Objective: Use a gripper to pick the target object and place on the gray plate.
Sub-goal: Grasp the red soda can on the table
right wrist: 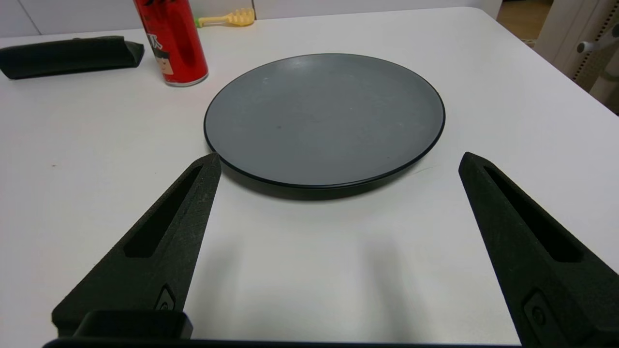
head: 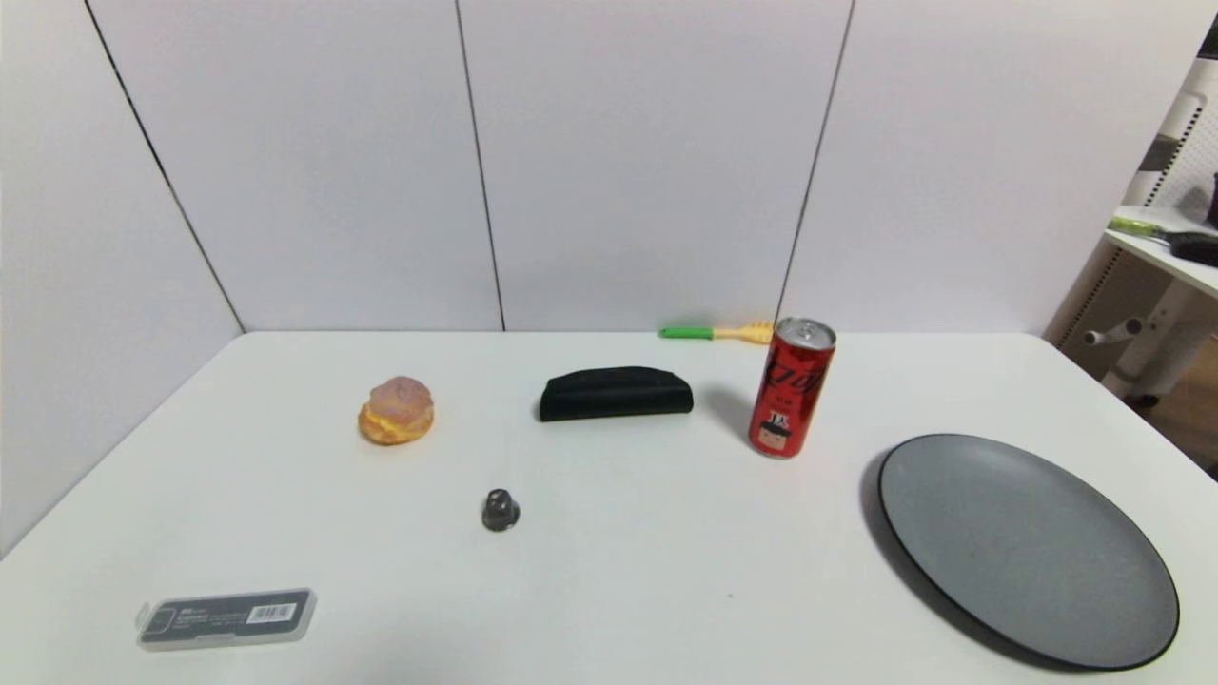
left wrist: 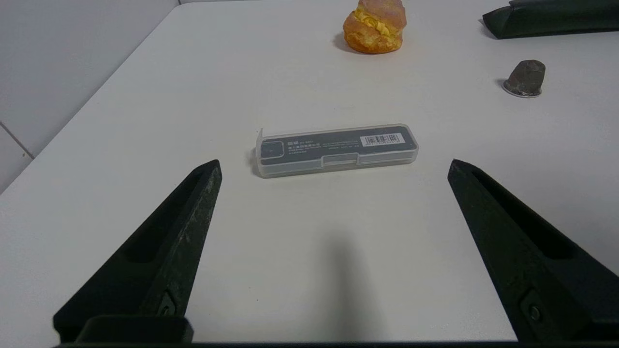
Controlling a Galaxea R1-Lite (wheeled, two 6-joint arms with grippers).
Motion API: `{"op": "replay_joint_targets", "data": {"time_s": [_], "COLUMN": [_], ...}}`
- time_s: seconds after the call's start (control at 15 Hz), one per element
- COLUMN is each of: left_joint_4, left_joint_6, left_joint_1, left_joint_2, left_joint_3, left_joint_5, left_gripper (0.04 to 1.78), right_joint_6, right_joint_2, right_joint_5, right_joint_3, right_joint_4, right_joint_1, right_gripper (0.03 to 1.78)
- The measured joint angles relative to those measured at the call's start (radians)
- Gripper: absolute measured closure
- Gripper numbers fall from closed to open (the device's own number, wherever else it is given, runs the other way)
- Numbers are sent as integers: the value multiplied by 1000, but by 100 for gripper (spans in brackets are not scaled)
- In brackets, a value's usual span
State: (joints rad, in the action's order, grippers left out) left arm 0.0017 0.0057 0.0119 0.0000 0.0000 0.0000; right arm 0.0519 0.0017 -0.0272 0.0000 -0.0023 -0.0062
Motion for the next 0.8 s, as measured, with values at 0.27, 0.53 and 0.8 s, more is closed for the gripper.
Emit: {"op": "replay_joint_targets", "data": {"time_s": [0.27, 0.53, 0.8], "left_joint_4": [0, 0, 0], "left_joint_6": [0, 0, 0], "left_joint_1": [0, 0, 0], "left_joint_2": [0, 0, 0], "left_joint_3": [0, 0, 0], "left_joint_5": [0, 0, 0], "left_gripper": [13, 13, 13], "right_joint_6": [-5, -6, -1], "right_joint_2": [4, 77, 315], "right_joint_5": [-2, -1, 9], "right_joint_3": [-10, -152, -343], "right_joint_4": [50, 247, 304], "right_joint_1": [0, 2, 16], "right_gripper": [11, 11, 11]}}
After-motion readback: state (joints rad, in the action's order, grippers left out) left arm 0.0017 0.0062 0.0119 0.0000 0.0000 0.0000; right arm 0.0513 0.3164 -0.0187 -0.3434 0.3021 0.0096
